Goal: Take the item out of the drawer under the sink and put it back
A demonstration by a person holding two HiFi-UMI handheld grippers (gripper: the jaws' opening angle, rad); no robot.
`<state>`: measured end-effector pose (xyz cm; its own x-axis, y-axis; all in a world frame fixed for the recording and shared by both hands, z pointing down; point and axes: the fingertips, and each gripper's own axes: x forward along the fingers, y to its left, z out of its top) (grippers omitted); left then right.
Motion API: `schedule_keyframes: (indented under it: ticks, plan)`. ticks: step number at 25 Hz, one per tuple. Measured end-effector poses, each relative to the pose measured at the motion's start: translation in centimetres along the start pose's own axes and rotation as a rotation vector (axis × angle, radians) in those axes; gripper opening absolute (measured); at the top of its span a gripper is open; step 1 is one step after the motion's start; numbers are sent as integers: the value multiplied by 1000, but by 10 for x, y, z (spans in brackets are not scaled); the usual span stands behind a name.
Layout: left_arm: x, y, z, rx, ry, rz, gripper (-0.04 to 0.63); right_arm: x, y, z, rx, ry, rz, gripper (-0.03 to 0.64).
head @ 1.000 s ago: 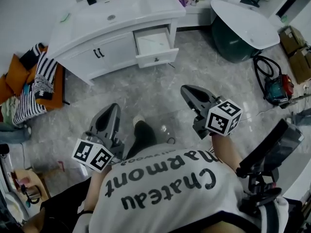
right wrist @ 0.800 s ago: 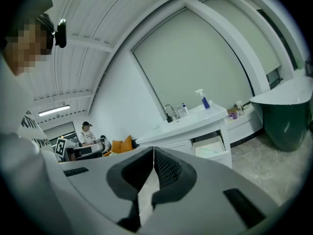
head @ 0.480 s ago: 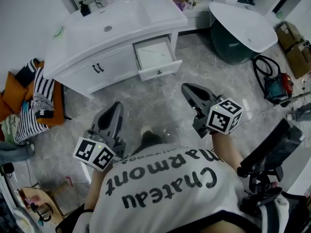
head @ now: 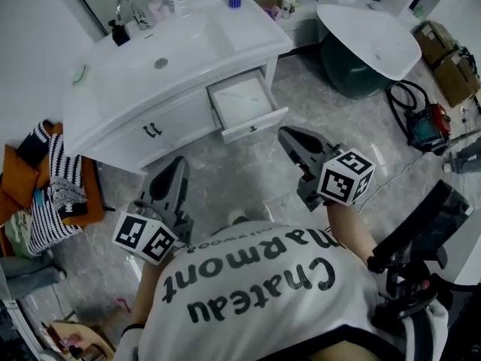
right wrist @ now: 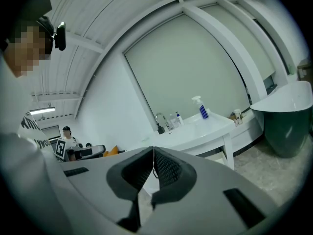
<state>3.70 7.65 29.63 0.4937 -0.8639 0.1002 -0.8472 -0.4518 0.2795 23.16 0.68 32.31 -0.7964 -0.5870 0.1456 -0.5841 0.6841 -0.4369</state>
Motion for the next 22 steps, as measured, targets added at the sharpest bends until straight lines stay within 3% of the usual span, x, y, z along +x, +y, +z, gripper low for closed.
schedule_keyframes:
  ticks: [12,17,22]
  plan:
    - [13,11,8,23,42,-65,-3,25,3,16,-15,-29,-20,12]
    - [23,45,8,17,43,-80,-3,57,-4,14,-19,-22,-42,12]
    - [25,52,4,17,57,-83,-3,64,-3,11,-45,6,-47,12]
